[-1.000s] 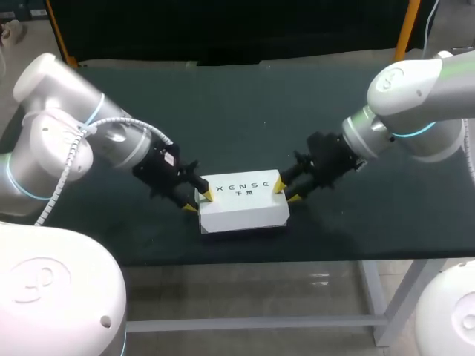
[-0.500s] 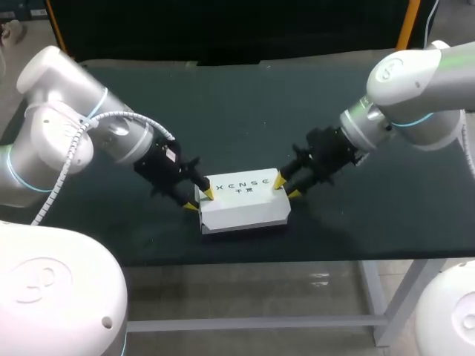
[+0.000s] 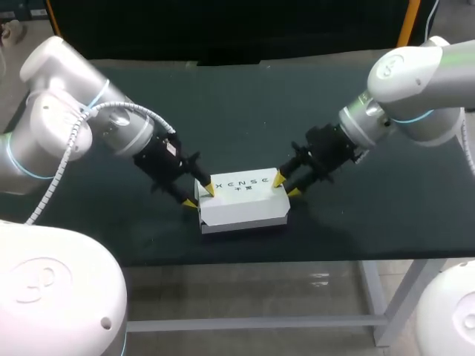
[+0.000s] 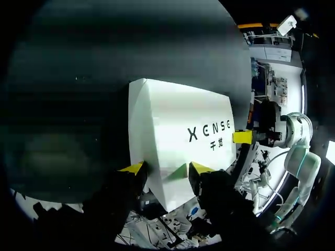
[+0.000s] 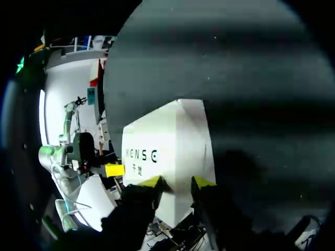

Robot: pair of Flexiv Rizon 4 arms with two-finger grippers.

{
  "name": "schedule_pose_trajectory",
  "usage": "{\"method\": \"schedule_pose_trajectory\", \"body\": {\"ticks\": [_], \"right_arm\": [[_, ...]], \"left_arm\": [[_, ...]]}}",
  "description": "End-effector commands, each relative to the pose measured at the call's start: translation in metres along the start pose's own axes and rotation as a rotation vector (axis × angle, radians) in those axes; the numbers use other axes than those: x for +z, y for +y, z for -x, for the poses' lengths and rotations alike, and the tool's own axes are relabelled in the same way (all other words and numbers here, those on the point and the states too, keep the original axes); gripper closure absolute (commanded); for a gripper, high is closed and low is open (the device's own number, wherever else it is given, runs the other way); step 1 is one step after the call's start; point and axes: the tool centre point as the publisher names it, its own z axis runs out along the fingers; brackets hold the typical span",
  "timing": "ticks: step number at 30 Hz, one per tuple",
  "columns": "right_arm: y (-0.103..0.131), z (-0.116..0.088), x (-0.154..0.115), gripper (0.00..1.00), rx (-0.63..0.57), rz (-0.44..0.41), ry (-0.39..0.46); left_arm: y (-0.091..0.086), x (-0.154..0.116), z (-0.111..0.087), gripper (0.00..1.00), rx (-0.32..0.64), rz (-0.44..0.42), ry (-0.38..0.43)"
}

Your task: Assemble the packaging by folding the flat box into shape, placing the metal phone stand inside, and closing the box properly

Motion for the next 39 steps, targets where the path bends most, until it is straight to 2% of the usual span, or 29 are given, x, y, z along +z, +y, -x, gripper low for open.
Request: {"method": "schedule_pose_trajectory", "body": {"ticks": [1,19,39], "right_arm": [[0.002,-0.004,0.001,0.60,0.007,-0.015,-0.001],[0.003,-0.011,-0.003,0.60,0.041,-0.056,0.008],[0.002,-0.018,-0.009,0.61,0.063,-0.087,0.008]], "left_arm": [[-0.006,0.001,-0.005,0.46,-0.008,0.029,-0.010],[-0.008,-0.003,-0.010,0.42,-0.060,0.123,-0.001],[-0.006,-0.006,-0.019,0.48,-0.106,0.162,-0.012]]}}
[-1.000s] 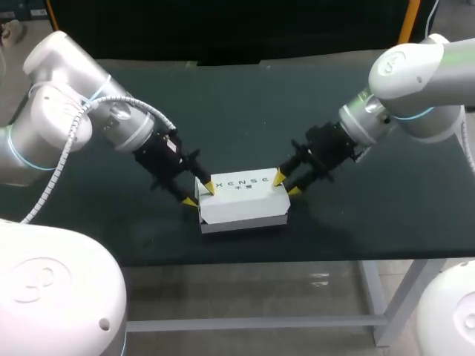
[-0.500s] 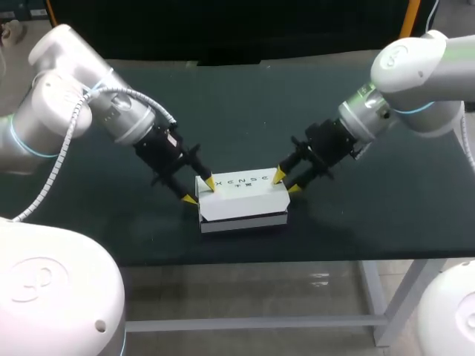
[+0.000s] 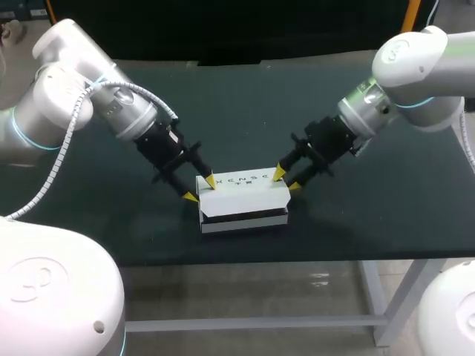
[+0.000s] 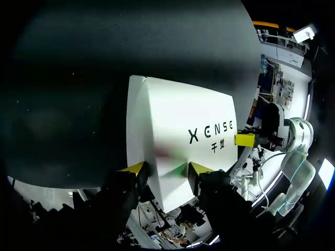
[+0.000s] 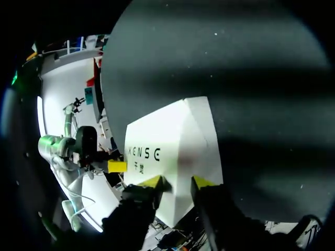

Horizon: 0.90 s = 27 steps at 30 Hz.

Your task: Assemble the packaging by folding the flat box into shape, placing the metal phone stand inside, and closing the box properly

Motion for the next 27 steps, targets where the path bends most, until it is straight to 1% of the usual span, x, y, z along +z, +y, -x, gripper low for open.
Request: {"method": "schedule_pose_trajectory", "body": {"ticks": [1,3,8,21,24,27], "right_arm": [[0.0017,-0.0059,0.0009,0.61,0.004,-0.014,-0.002],[0.0026,-0.0062,0.0000,0.62,0.007,-0.022,-0.001],[0.0038,-0.0076,-0.0013,0.62,0.014,-0.036,-0.001],[0.0074,-0.0084,-0.0024,0.62,0.027,-0.068,0.004],[0.0079,-0.0084,-0.0020,0.63,0.031,-0.077,0.004],[0.0075,-0.0093,-0.0017,0.62,0.034,-0.081,0.004]], "left_arm": [[-0.0019,0.0022,-0.0082,0.48,-0.008,0.013,-0.007],[-0.0016,0.0014,-0.0089,0.50,-0.014,0.021,-0.006],[-0.0026,0.0006,-0.0104,0.50,-0.026,0.051,-0.007],[-0.0058,-0.0013,-0.0130,0.48,-0.049,0.088,-0.011],[-0.0059,-0.0016,-0.0132,0.50,-0.051,0.099,-0.010],[-0.0053,-0.0021,-0.0141,0.50,-0.056,0.106,-0.015]]}}
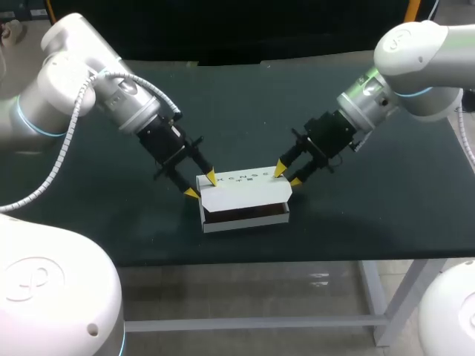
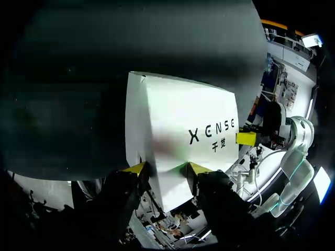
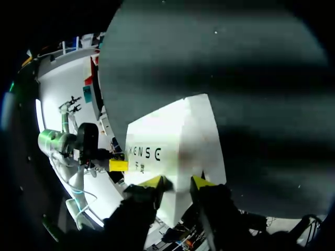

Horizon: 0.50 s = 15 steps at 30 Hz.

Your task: Assemble the packaging by folding the flat box into shape, placing the metal phone stand inside, and closing the box properly

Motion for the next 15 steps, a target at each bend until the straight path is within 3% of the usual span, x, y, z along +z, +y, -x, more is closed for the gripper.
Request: {"method": "schedule_pose_trajectory", "body": {"ticks": [1,15], "right_arm": [[0.0032,-0.0058,0.0044,0.62,0.002,-0.018,-0.002],[0.0006,-0.0063,0.0080,0.63,0.022,-0.054,0.001]], "left_arm": [[-0.0036,0.0017,-0.0079,0.50,-0.004,0.018,-0.011],[-0.0016,-0.0011,-0.0085,0.51,-0.024,0.078,-0.016]]}}
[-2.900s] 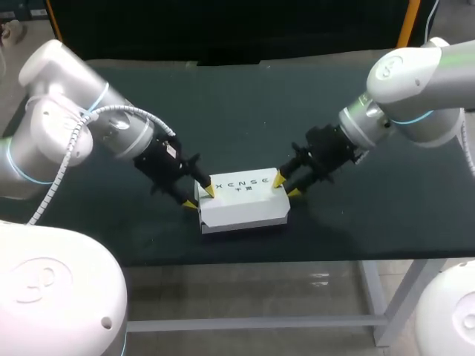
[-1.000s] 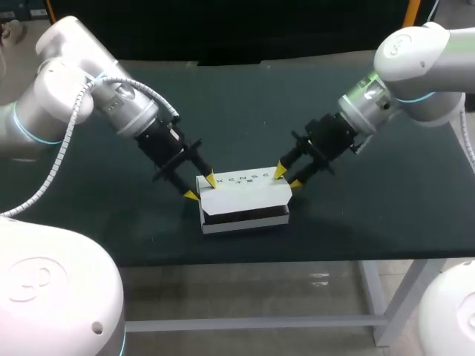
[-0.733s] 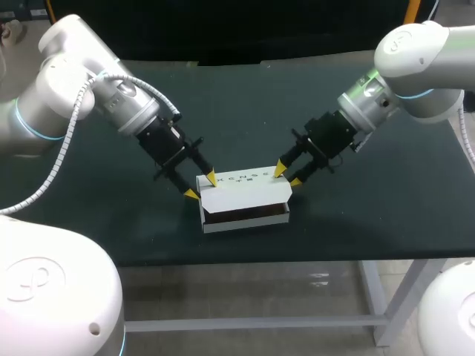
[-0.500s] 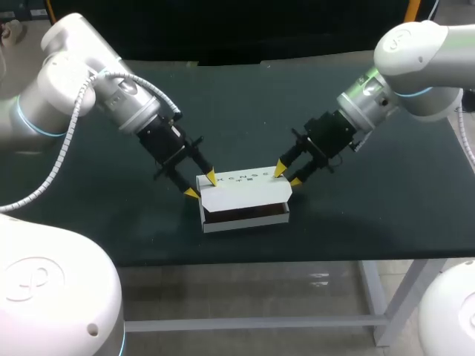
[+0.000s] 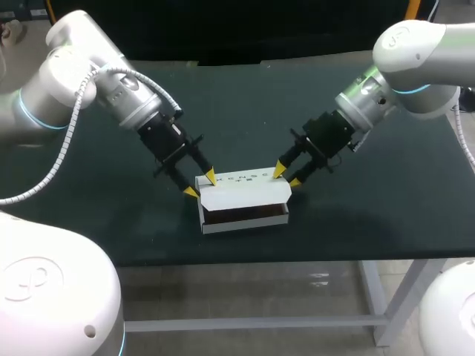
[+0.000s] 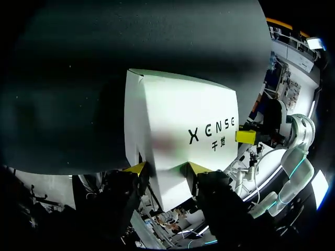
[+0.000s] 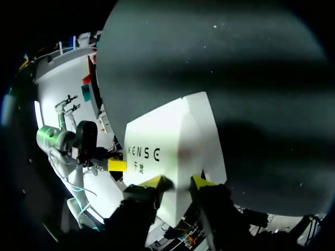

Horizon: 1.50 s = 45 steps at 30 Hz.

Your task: Assemble the packaging by folding the flat box into shape, placing the metal phone stand inside, and closing the box properly

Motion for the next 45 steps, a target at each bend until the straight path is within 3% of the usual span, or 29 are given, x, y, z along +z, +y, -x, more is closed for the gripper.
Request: {"method": "schedule_pose_trajectory", "body": {"ticks": [1,45], "right_arm": [[0.0025,-0.0061,0.0054,0.63,0.002,-0.016,0.000],[0.0052,-0.0119,-0.0023,0.64,0.045,-0.091,0.022]], "left_arm": [[-0.0056,0.0014,-0.0073,0.51,-0.002,0.026,-0.004],[-0.0077,-0.0081,-0.0097,0.55,-0.034,0.138,-0.005]]}}
